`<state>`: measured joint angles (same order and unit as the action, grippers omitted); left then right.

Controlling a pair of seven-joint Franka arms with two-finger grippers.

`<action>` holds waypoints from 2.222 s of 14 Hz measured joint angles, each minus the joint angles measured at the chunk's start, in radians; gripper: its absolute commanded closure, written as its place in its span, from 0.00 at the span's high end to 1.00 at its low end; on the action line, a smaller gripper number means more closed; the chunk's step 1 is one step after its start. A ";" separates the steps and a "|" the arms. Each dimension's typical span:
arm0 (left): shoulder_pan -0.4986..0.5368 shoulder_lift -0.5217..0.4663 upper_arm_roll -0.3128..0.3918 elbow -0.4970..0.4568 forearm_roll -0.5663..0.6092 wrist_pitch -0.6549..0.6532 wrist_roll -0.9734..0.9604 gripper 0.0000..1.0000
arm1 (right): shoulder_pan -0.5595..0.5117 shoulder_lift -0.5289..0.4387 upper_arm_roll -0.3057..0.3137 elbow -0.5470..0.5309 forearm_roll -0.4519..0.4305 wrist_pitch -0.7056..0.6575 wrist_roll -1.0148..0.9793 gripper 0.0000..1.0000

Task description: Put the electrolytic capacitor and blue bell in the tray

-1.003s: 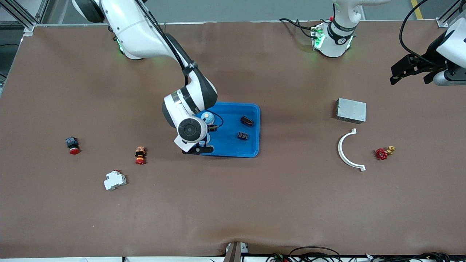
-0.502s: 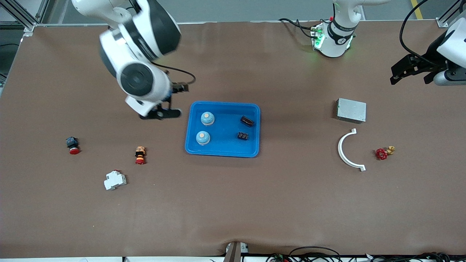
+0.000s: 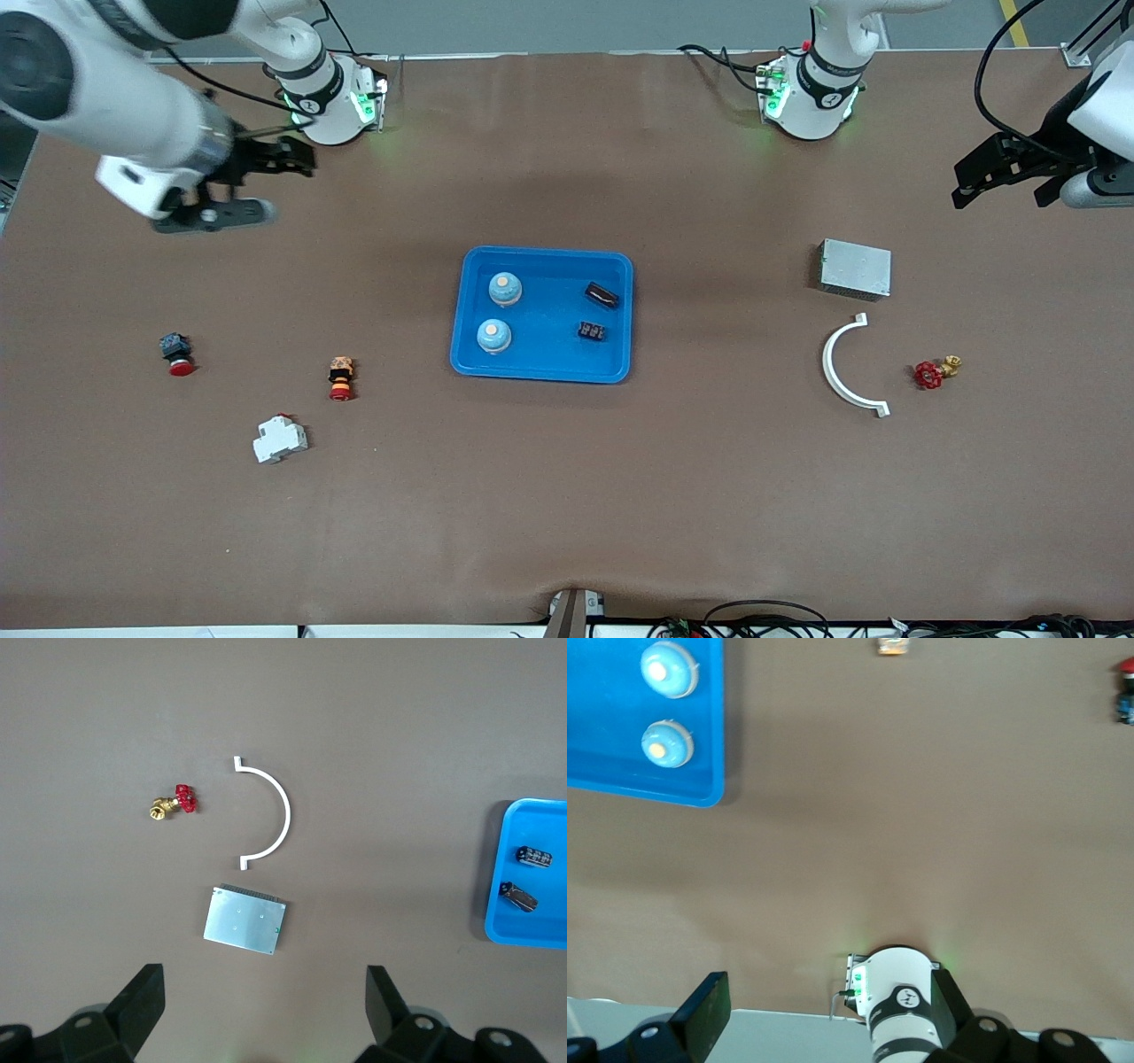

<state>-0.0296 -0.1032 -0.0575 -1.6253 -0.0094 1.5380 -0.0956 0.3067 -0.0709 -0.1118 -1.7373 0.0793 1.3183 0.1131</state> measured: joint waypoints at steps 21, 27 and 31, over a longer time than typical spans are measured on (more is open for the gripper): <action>0.000 0.005 0.000 0.012 0.000 -0.016 0.000 1.00 | -0.224 0.155 0.001 0.236 -0.096 0.228 -0.080 1.00; 0.001 0.008 0.000 0.013 0.000 -0.022 0.031 1.00 | -0.242 0.171 0.009 0.235 -0.086 0.306 -0.081 1.00; 0.001 0.014 0.000 0.014 0.000 -0.023 0.037 1.00 | -0.245 0.181 0.019 0.236 -0.086 0.271 -0.081 1.00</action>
<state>-0.0285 -0.0896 -0.0573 -1.6116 -0.0094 1.5152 -0.0590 0.0613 0.1096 -0.0932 -1.5017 -0.0071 1.5889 0.0321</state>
